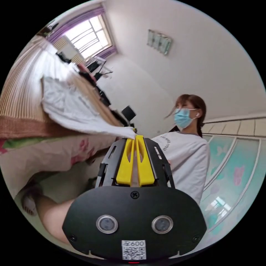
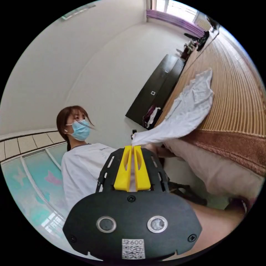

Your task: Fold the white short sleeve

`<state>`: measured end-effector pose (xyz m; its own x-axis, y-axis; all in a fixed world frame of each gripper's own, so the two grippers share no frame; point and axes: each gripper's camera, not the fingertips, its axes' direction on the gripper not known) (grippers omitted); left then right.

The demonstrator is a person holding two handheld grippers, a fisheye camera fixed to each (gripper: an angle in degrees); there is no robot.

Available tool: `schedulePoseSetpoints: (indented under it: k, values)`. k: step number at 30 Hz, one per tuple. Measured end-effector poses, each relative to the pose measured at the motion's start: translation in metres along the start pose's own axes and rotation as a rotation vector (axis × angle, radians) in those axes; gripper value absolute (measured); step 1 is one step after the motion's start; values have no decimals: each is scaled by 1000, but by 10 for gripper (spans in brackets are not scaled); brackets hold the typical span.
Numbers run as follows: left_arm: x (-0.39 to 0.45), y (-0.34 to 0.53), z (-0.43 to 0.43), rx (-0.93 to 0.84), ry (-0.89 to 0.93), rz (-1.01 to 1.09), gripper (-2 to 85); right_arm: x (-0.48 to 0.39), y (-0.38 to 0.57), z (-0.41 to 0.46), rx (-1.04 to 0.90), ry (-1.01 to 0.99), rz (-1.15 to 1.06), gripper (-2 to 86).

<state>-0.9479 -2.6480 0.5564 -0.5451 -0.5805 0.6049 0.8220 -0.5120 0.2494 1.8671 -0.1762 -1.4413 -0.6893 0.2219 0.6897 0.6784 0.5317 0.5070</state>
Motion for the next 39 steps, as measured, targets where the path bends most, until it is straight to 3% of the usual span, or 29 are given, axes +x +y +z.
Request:
schedulePoseSetpoints:
  k: [5, 9, 18, 23, 39]
  values:
    - [74, -31, -7, 130, 34, 268, 12, -40, -52, -31, 120, -52, -198, 40]
    - [60, -91, -18, 168, -32, 267, 14, -7, -121, -43, 204, 9, -150, 34]
    - [-119, -238, -41, 277, -69, -181, 11, 203, -265, -52, 415, 171, 176, -6]
    - [-212, -261, -52, 349, -64, -455, 10, 310, -311, -39, 319, 346, 303, -8]
    - [-317, -358, -30, 371, -130, -679, 14, 506, -330, -12, 353, 449, 392, -8]
